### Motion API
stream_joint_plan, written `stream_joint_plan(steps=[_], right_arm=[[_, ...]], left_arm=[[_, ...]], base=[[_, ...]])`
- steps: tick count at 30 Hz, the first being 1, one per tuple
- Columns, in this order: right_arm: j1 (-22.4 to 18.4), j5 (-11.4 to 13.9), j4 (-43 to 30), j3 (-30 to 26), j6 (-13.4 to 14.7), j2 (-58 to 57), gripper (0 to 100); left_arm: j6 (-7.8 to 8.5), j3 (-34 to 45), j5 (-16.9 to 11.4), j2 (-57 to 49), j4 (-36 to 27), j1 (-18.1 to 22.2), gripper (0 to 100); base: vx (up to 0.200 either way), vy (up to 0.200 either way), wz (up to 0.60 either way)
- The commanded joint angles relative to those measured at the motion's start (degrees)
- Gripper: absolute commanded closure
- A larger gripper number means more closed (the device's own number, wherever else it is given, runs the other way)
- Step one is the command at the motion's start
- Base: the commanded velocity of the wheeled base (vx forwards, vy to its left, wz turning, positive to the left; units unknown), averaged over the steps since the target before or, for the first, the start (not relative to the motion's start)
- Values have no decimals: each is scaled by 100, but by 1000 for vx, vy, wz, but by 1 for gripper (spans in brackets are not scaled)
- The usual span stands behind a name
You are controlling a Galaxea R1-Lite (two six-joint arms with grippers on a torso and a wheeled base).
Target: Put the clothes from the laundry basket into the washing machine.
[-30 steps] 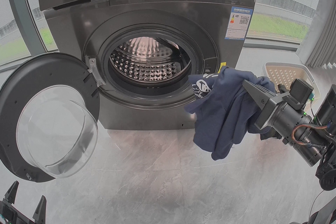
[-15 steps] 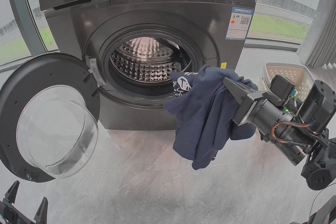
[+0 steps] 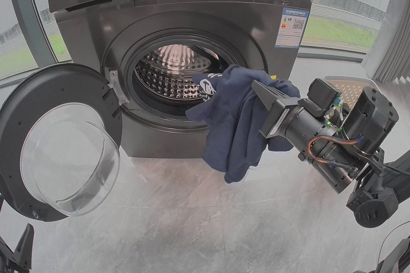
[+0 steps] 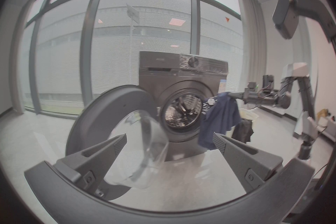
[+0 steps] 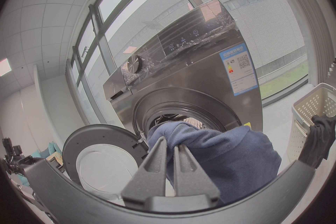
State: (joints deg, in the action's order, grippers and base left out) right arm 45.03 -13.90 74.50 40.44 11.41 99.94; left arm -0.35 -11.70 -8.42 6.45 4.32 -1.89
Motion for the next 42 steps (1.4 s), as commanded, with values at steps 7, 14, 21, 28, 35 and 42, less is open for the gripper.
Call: stream_joint_plan(steps=[7, 14, 21, 28, 35, 42], right_arm=[[173, 300, -23, 878, 54, 254, 100], [146, 247, 3, 1168, 107, 368, 100], [173, 230, 3, 1195, 107, 412, 100], [181, 150, 21, 1423, 107, 606, 100], [173, 142, 30, 1520, 107, 738, 100], [181, 115, 39, 1529, 107, 817, 100]], left_arm=[[-518, -394, -1452, 3521, 658, -1332, 0], [-492, -359, -1979, 5631, 2451, -1402, 0], [-474, -377, -2005, 6720, 3576, -1666, 0], [-501, -403, -2023, 7248, 3629, -2043, 0], [-510, -447, -2076, 7837, 4077, -2377, 0], [-545, -623, -2040, 8320, 4429, -2694, 0]], base=[[0, 0, 0], [0, 0, 0], [0, 0, 0], [0, 0, 0], [0, 0, 0], [0, 0, 0]])
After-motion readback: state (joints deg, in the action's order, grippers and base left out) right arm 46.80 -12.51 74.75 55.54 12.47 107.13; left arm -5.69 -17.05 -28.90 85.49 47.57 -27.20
